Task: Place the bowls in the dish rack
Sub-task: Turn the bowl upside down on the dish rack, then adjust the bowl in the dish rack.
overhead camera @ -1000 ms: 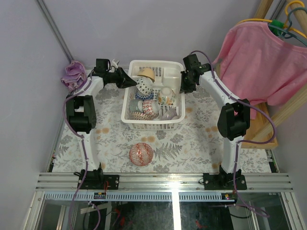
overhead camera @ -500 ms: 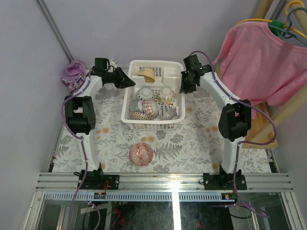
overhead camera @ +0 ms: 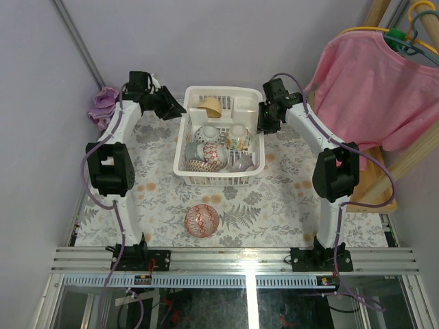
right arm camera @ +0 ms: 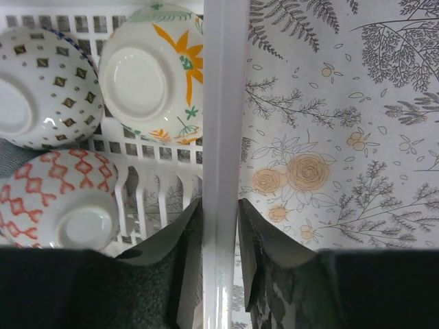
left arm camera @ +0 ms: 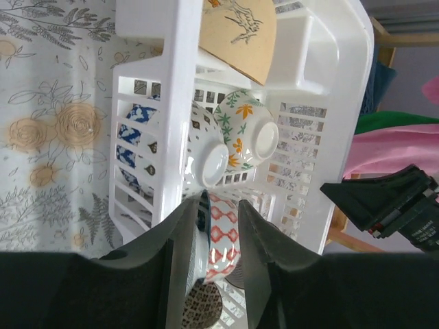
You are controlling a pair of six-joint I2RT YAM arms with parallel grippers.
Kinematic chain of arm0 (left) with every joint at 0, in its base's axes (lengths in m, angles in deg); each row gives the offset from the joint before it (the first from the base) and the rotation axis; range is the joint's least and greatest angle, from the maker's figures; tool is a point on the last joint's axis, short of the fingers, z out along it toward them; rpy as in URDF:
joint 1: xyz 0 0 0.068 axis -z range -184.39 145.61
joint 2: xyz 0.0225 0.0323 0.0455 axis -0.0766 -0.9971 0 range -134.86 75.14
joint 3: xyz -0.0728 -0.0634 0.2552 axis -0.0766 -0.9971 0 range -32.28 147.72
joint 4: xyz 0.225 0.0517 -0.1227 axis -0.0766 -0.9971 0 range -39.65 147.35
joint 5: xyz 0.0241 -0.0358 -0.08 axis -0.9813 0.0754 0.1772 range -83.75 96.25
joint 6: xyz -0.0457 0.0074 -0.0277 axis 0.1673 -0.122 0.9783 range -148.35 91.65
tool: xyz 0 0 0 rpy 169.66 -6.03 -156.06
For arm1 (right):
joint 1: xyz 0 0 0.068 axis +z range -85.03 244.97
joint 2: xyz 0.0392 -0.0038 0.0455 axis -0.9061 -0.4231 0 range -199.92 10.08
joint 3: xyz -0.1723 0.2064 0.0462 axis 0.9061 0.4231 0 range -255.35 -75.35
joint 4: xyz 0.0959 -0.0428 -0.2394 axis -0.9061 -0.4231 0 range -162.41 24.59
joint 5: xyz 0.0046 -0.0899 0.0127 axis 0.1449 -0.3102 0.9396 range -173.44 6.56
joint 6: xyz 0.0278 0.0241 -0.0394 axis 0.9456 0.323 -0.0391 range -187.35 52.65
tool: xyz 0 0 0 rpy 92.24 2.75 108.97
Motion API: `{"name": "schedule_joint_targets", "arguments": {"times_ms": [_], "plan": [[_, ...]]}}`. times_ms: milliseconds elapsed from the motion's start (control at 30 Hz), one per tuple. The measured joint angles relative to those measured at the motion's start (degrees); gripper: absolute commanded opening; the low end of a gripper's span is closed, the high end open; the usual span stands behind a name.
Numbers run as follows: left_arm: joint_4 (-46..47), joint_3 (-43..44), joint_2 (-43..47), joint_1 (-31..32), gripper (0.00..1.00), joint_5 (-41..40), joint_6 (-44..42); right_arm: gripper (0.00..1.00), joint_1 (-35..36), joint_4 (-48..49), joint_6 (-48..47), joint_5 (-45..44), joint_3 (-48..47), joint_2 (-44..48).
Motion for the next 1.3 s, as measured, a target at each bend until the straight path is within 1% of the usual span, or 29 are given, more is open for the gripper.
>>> {"name": "schedule_joint_targets", "arguments": {"times_ms": [67, 200, 333, 400, 533, 700, 833, 967, 1100, 1133, 1300], "plan": [[-1.6, 0.0, 2.0, 0.4, 0.33, -1.7, -0.2, 0.49, 0.0, -0.5, -0.1, 0.3, 0.0, 0.0], [-4.3, 0.0, 6.7, 2.1, 0.35, -4.4, -0.7, 0.63, 0.0, -1.8, -0.2, 1.0, 0.0, 0.0], [-6.7, 0.0, 11.1, 6.1, 0.37, -6.5, -1.1, 0.71, 0.0, -2.8, -0.2, 1.3, -0.3, 0.0], [-8.1, 0.0, 13.0, 8.4, 0.38, -7.3, -1.4, 0.74, 0.0, -3.1, -0.2, 1.3, -0.7, 0.0], [-11.7, 0.0, 16.2, 13.0, 0.4, -9.2, -2.1, 0.76, 0.0, -4.1, -0.3, 1.2, -0.9, 1.2], [-15.7, -2.3, 20.7, 16.2, 0.43, -11.3, -3.1, 0.78, 0.0, -5.0, -0.3, 1.2, -0.4, 6.2], [-17.9, -6.3, 25.5, 18.2, 0.43, -12.0, -3.3, 0.77, 0.0, -5.9, -0.3, 1.3, 0.8, 12.3], [-19.5, -9.1, 28.0, 19.9, 0.44, -12.4, -3.7, 0.74, 0.0, -6.6, -0.2, 2.3, 1.8, 16.8], [-21.5, -8.3, 27.5, 22.1, 0.45, -12.6, -5.0, 0.7, -0.1, -7.2, 0.0, 4.0, 5.7, 20.2], [-22.3, -7.0, 26.6, 23.0, 0.46, -12.7, -5.6, 0.69, -0.1, -7.5, 0.2, 4.5, 7.7, 21.3], [-23.2, 0.9, 19.6, 27.0, 0.46, -12.6, -7.1, 0.69, -0.2, -8.8, 0.5, 5.9, 11.1, 23.8]]}}
